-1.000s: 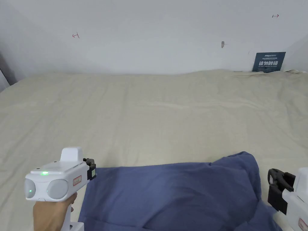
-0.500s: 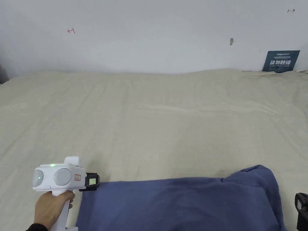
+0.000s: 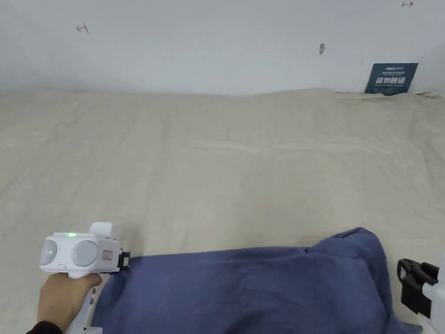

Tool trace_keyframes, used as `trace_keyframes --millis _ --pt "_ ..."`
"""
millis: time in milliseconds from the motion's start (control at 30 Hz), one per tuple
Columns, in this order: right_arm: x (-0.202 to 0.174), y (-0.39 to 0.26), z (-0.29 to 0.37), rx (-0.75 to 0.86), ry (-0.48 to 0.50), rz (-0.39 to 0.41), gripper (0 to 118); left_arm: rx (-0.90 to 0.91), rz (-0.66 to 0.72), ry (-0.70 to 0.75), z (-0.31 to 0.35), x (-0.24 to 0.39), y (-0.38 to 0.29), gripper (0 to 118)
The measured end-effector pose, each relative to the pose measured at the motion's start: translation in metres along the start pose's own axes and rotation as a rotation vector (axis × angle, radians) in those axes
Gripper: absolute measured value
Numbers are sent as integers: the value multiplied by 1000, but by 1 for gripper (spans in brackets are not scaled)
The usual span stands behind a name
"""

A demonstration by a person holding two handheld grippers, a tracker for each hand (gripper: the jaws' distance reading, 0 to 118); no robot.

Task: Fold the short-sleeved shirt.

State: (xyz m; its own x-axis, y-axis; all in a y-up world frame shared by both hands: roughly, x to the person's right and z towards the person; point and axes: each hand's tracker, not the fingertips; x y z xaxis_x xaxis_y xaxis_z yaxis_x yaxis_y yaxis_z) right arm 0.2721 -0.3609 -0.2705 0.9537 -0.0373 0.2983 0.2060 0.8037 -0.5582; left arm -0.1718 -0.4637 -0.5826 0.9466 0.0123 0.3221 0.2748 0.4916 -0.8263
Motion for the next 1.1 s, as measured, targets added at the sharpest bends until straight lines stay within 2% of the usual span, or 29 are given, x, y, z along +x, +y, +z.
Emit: trace_keyframes --millis 67,167,200,233,267,333,367,533,700,767,833,867,900,933,1000,1100 --pt "7 7 -20 -19 4 -13 0 28 5 -56 14 0 -1 0" --pt "18 18 -58 -80 7 -6 0 88 -33 -72 39 7 -4 0" --pt "21 20 -71 -116 8 -27 2 103 -42 -74 48 6 -6 0" --pt "24 22 -85 -143 1 -21 10 115 -43 -81 55 7 -7 0" --pt "27 23 -97 -163 7 -27 26 133 -44 -89 62 8 -8 0" --pt "30 23 -120 -200 -22 -7 65 148 -48 -95 71 9 -9 0" --pt "31 23 -132 -219 -19 -7 68 156 -56 -97 75 10 -9 0" --pt "33 20 -173 -288 -83 57 68 167 -69 -97 81 11 -10 0" --pt "39 15 -198 -365 -89 41 66 168 -60 -90 80 8 -14 0" --pt "40 11 -202 -383 -88 18 57 165 -48 -94 78 5 -15 0" --pt "39 9 -202 -387 -69 20 30 163 -49 -92 78 5 -17 0" --pt "37 8 -198 -376 -60 21 21 160 -51 -89 77 5 -18 0" --pt "34 9 -194 -361 -58 22 21 160 -51 -85 78 4 -19 0" --pt "32 10 -189 -356 -59 23 2 160 -49 -84 78 3 -20 0" --pt "30 14 -178 -330 -27 31 2 161 -40 -82 80 2 -22 0" --pt "31 23 -155 -270 -38 62 1 174 -19 -68 83 -1 -27 0"
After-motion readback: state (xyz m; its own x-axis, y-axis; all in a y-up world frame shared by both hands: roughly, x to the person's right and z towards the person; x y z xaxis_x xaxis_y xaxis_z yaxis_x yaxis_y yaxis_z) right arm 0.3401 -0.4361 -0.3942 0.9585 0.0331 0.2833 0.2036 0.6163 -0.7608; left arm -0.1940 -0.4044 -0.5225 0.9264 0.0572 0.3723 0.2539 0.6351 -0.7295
